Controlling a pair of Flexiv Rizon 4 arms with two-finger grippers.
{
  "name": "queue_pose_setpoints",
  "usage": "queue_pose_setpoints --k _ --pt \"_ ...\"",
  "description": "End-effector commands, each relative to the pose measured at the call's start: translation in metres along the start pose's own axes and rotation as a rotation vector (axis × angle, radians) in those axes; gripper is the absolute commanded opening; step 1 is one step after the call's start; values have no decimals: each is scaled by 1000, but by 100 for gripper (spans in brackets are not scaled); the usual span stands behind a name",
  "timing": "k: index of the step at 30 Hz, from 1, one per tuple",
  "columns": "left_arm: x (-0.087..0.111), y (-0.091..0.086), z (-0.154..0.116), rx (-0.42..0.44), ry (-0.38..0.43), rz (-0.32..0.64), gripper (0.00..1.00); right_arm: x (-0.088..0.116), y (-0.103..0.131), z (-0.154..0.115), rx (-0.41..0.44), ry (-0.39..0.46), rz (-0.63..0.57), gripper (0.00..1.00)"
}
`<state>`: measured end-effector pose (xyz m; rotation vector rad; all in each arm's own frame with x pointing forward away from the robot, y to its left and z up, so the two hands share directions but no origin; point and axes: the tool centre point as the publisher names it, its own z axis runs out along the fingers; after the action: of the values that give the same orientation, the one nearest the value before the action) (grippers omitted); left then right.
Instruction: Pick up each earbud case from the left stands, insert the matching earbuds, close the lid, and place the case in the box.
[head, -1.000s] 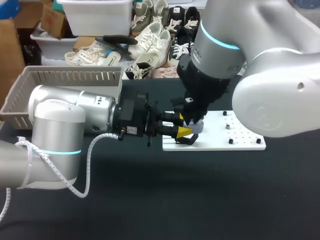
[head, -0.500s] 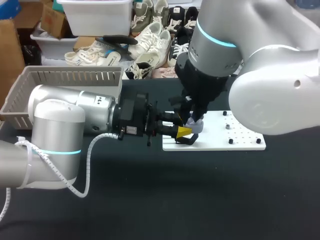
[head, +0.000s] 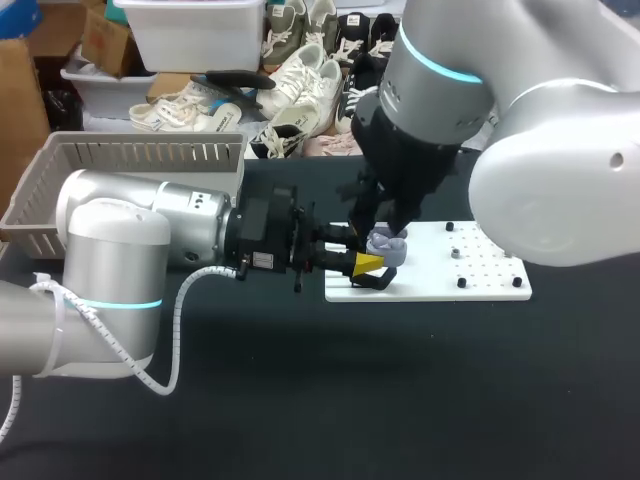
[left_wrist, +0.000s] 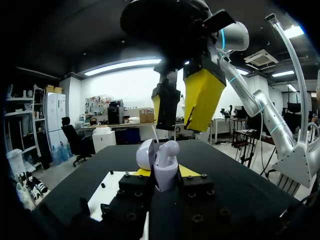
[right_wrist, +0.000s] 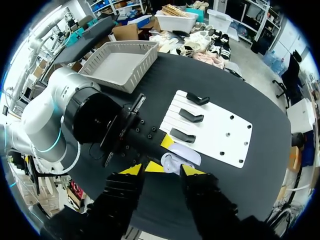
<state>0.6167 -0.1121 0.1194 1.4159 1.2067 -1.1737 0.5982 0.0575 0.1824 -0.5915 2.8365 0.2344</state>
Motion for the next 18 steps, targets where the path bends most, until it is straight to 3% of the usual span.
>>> queue_pose_setpoints --k 1,18 --pt "0 -1 0 -4 -1 1 0 10 -4 -8 16 -21 6 45" --pt "0 -1 0 -4 -1 1 0 28 -20 -8 75 -8 36 44"
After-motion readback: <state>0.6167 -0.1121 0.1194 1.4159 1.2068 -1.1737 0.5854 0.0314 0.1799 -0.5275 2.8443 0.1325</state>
